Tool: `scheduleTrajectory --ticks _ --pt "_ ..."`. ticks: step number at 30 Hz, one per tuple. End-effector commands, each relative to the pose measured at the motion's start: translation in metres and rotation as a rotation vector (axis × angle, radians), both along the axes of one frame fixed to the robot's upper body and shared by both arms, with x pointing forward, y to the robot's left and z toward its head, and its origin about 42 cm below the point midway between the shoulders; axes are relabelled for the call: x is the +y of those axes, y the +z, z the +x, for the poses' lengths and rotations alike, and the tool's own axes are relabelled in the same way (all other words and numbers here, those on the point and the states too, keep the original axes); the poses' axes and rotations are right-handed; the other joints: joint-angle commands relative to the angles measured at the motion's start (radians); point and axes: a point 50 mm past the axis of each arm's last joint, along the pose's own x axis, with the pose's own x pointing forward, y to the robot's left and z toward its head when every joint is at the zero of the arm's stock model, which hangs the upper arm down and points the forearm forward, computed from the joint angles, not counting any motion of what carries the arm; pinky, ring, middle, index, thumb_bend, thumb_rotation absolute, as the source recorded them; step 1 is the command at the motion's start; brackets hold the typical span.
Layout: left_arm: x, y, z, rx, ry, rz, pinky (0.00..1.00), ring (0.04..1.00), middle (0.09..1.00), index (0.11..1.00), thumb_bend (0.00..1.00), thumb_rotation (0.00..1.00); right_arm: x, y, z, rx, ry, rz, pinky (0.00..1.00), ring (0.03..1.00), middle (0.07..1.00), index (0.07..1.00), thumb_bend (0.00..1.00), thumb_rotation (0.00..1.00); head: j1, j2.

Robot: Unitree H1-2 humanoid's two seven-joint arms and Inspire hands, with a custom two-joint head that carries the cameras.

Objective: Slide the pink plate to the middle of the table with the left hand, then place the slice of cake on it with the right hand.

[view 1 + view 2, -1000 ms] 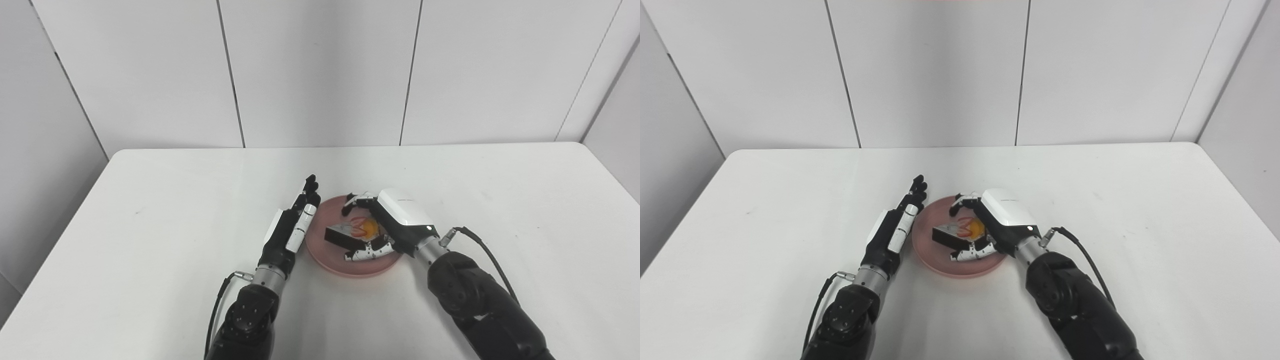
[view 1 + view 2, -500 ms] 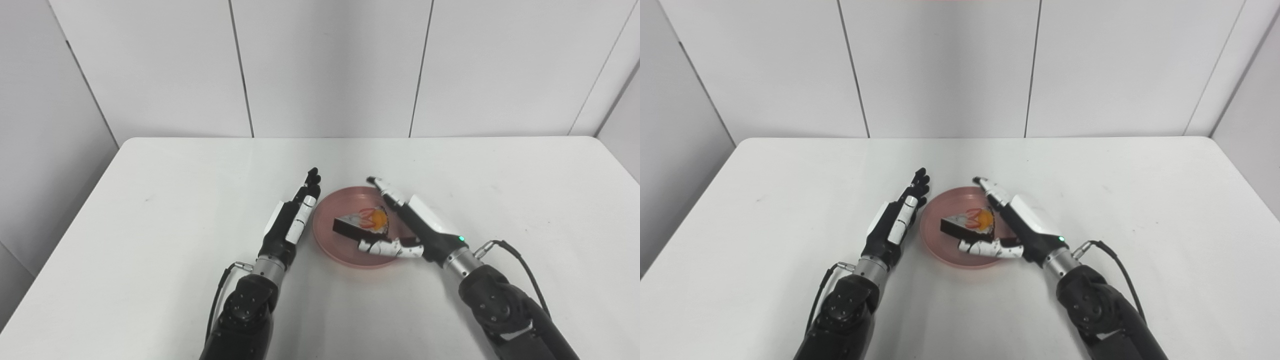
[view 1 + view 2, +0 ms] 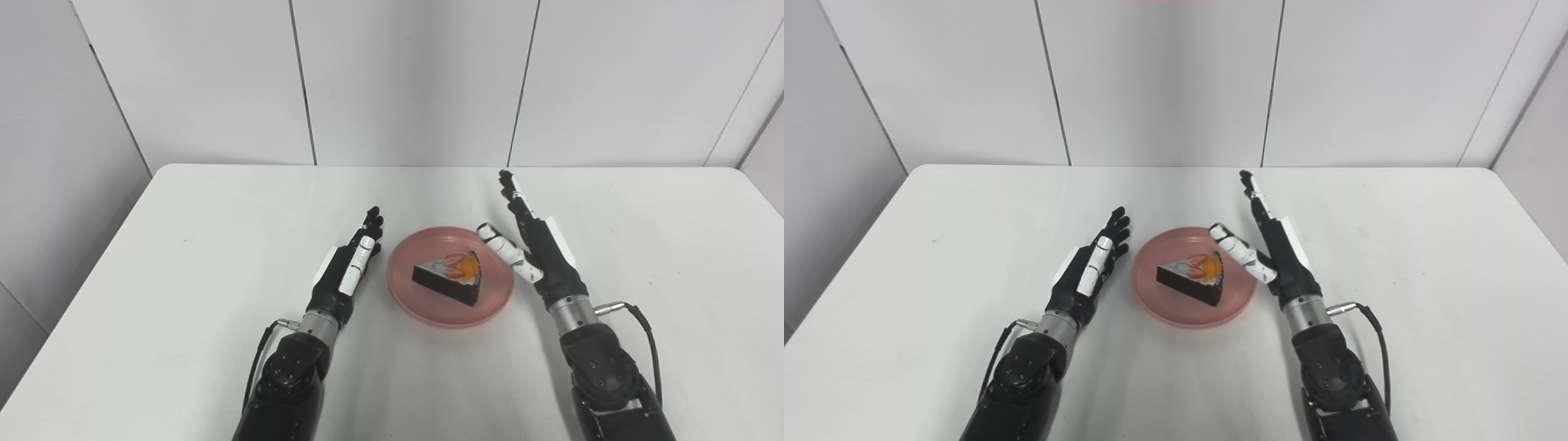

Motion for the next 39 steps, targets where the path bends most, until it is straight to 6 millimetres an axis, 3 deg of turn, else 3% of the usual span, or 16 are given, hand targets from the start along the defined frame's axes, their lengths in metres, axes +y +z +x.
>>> scheduleTrajectory --ticks 1,8,15,27,34,39 --pt "0.001 0.019 0.006 -0.067 -0.002 -0.023 1.00 1.000 1.000 1.000 0.67 1.00 0.009 0.019 0.006 -0.043 0.003 0.041 1.00 1.000 1.000 1.000 0.64 0.91 -0.002 0.002" --pt "0.003 0.020 0.006 -0.066 -0.003 -0.026 1.00 1.000 1.000 1.000 0.68 1.00 0.012 0.015 0.004 0.039 -0.021 0.140 1.00 1.000 1.000 1.000 0.64 0.90 -0.011 0.005" --pt "0.001 0.019 0.006 -0.087 -0.008 -0.031 1.00 1.000 1.000 1.000 0.68 1.00 0.007 0.013 -0.001 0.108 -0.038 0.312 1.00 1.000 1.000 1.000 0.56 0.81 -0.009 0.007" --pt "0.002 0.018 0.007 -0.094 -0.031 0.012 1.00 1.000 1.000 1.000 0.72 1.00 -0.013 0.012 -0.019 0.201 -0.080 0.346 1.00 1.000 1.000 1.000 0.59 0.84 -0.023 0.003" --pt "0.003 0.017 0.009 -0.091 -0.033 0.005 1.00 1.000 1.000 1.000 0.69 1.00 -0.017 0.011 -0.026 0.217 -0.063 0.332 1.00 1.000 1.000 1.000 0.59 0.89 -0.024 0.002" --pt "0.003 0.018 0.009 -0.085 -0.029 0.007 1.00 1.000 1.000 1.000 0.69 1.00 -0.017 0.011 -0.026 0.241 -0.055 0.317 1.00 1.000 1.000 1.000 0.60 0.87 -0.026 0.008"
